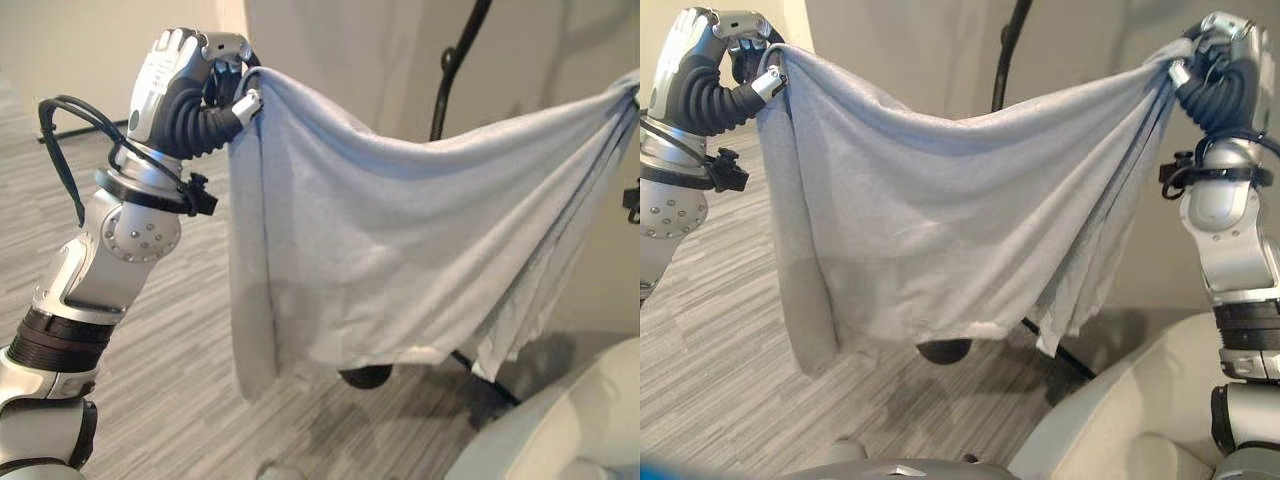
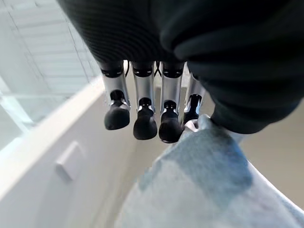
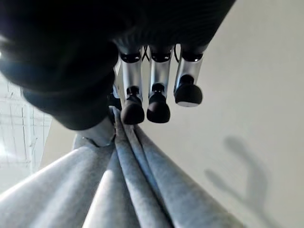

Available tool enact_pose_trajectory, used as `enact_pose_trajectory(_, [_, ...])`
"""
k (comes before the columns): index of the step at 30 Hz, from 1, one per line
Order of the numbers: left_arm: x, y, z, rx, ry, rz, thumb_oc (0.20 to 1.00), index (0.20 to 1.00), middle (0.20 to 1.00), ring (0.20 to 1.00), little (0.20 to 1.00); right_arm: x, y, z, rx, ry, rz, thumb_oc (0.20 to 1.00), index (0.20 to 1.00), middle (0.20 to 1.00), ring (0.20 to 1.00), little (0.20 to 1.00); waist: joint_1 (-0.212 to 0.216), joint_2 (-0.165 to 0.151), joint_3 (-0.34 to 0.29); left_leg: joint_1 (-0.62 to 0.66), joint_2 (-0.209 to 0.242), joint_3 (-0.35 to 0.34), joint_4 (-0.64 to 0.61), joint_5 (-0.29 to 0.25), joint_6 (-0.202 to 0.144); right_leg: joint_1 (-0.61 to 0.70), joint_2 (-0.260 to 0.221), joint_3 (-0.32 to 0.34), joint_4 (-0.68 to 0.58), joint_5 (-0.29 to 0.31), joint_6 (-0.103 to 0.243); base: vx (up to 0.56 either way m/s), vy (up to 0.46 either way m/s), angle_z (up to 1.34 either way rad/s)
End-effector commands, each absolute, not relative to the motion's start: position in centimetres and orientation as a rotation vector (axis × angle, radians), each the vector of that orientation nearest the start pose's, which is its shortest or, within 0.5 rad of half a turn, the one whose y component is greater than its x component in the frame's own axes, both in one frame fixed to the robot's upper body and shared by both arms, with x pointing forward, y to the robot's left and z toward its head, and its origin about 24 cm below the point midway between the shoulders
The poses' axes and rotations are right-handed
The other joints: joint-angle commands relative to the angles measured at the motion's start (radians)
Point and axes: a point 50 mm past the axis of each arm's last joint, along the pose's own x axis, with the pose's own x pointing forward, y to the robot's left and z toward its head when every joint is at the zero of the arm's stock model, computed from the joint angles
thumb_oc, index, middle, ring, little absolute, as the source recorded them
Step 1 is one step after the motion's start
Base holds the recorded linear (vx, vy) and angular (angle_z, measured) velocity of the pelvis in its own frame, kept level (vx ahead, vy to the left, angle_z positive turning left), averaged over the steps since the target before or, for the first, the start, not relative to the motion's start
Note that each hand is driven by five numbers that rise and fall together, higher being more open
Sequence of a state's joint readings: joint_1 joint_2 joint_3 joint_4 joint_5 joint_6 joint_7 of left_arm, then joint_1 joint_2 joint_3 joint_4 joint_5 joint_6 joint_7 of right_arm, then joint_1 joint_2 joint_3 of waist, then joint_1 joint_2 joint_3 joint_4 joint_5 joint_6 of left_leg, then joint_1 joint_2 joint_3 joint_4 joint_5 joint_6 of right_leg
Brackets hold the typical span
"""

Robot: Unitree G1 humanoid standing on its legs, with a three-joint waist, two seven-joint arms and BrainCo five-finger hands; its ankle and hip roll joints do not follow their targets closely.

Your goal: Hang the clothes on the sofa on the clothes rack.

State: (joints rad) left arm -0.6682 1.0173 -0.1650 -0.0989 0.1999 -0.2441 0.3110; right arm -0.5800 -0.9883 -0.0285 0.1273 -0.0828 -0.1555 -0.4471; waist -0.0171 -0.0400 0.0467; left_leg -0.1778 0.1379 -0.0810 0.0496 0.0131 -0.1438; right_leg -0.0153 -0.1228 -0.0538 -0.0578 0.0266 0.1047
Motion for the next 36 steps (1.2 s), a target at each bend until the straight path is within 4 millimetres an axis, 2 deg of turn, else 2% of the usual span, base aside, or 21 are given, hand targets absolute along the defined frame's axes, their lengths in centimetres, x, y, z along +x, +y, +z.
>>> enact_pose_trajectory(1, [27.6,20.5,34.6,1.007,-1.188,0.225,0.2,0.2,0.2,0.2,0.2,27.9,-28.0,33.4,-0.923,-0.975,-0.58,0.2,0.2,0.2,0.2,0.2,0.009,0.009,-0.015,0.038,-0.06,0.079,-0.137,0.009,0.013,0.045,0.017,-0.055,-0.029,-0.043,0.117,0.25,0.274,-0.77])
enact_pose_trajectory(3, [27.7,19.3,34.6,0.998,-1.211,0.181,0.2,0.2,0.2,0.2,0.2,28.2,-27.5,32.7,-0.9,-0.962,-0.572,0.2,0.2,0.2,0.2,0.2,-0.001,0.038,-0.03,0.071,-0.068,0.099,-0.137,0.039,0.013,0.052,0.008,-0.061,-0.029,-0.041,0.127,0.21,0.255,-0.28])
enact_pose_trajectory(4, [27.8,19.0,34.4,0.999,-1.205,0.169,0.2,0.2,0.2,0.2,0.2,28.4,-27.3,32.4,-0.892,-0.955,-0.569,0.2,0.2,0.2,0.2,0.2,-0.002,0.042,-0.037,0.084,-0.072,0.111,-0.137,0.04,0.016,0.05,-0.005,-0.065,-0.029,-0.034,0.135,0.18,0.218,-0.25])
enact_pose_trajectory(6, [28.0,19.2,34.4,1.016,-1.189,0.168,0.2,0.2,0.2,0.2,0.2,29.2,-26.6,31.5,-0.869,-0.925,-0.535,0.2,0.2,0.2,0.2,0.2,0.003,0.038,-0.047,0.115,-0.081,0.158,-0.137,0.032,0.028,0.038,-0.047,-0.068,-0.029,-0.015,0.155,0.17,0.204,-0.52])
enact_pose_trajectory(9, [27.9,20.0,34.1,1.032,-1.165,0.187,0.2,0.2,0.2,0.2,0.2,29.9,-25.6,30.7,-0.847,-0.908,-0.489,0.2,0.2,0.2,0.2,0.2,0.023,0.033,-0.044,0.145,-0.083,0.187,-0.137,0.013,0.049,0.019,-0.062,-0.06,-0.029,0.0,0.157,0.1,0.085,-0.56])
enact_pose_trajectory(14, [27.8,20.9,34.0,1.037,-1.146,0.228,0.2,0.2,0.2,0.2,0.2,30.3,-25.8,30.7,-0.855,-0.876,-0.48,0.2,0.2,0.2,0.2,0.2,0.032,0.026,-0.049,0.16,-0.083,0.2,-0.137,0.003,0.059,0.013,-0.065,-0.061,-0.029,0.007,0.157,0.04,0.008,-0.29])
enact_pose_trajectory(26, [28.2,22.8,32.7,1.033,-1.064,0.302,0.2,0.2,0.2,0.2,0.2,30.8,-26.3,30.1,-0.841,-0.823,-0.438,0.2,0.2,0.2,0.2,0.2,0.018,0.021,-0.065,0.225,-0.064,0.18,-0.137,-0.031,0.061,0.063,-0.042,-0.083,-0.029,-0.027,0.137,0.07,-0.03,-0.05])
enact_pose_trajectory(36, [28.4,22.5,32.8,1.01,-1.073,0.3,0.2,0.2,0.2,0.2,0.2,30.4,-27.7,29.3,-0.822,-0.791,-0.478,0.2,0.2,0.2,0.2,0.2,0.001,0.021,-0.081,0.255,-0.054,0.181,-0.137,-0.047,0.062,0.092,-0.034,-0.084,-0.029,-0.044,0.132,0.03,-0.007,0.0])
